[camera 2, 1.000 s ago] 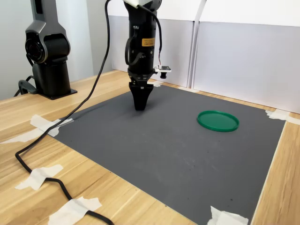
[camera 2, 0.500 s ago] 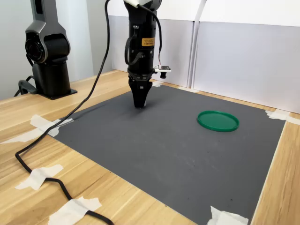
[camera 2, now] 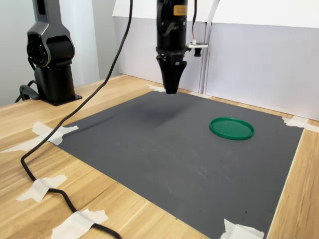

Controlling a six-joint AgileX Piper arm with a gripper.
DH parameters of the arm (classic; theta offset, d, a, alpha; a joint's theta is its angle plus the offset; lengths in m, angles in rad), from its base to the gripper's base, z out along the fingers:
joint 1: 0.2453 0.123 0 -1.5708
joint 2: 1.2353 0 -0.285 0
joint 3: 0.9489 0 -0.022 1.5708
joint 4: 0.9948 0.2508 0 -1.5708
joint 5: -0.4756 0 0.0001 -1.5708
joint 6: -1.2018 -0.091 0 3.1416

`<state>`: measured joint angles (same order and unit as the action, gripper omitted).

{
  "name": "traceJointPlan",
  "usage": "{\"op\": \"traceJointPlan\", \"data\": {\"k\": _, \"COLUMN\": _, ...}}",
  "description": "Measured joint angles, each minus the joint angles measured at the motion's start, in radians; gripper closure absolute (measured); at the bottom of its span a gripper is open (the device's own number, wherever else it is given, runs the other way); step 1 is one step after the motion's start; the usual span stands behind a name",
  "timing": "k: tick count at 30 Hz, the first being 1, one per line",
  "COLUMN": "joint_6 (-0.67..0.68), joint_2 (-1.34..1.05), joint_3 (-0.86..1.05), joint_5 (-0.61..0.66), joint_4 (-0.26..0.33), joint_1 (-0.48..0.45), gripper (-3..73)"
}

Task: Grasp a white terminal and put it on the green lid.

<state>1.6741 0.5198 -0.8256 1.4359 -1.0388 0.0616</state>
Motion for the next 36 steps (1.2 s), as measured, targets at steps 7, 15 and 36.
{"op": "traceJointPlan", "data": {"k": 7, "joint_6": 0.000, "joint_2": 0.108, "joint_3": -0.226, "joint_5": 0.022, "joint_4": -0.090, "joint_1": 0.000, "gripper": 41.5}}
{"op": "traceJointPlan", "data": {"k": 15, "joint_6": -0.011, "joint_2": 0.247, "joint_3": -0.383, "joint_5": 0.079, "joint_4": -0.083, "joint_1": 0.000, "gripper": 41.5}}
{"op": "traceJointPlan", "data": {"k": 36, "joint_6": -0.013, "joint_2": 0.440, "joint_3": -0.472, "joint_5": 0.113, "joint_4": -0.005, "joint_1": 0.000, "gripper": 41.5}}
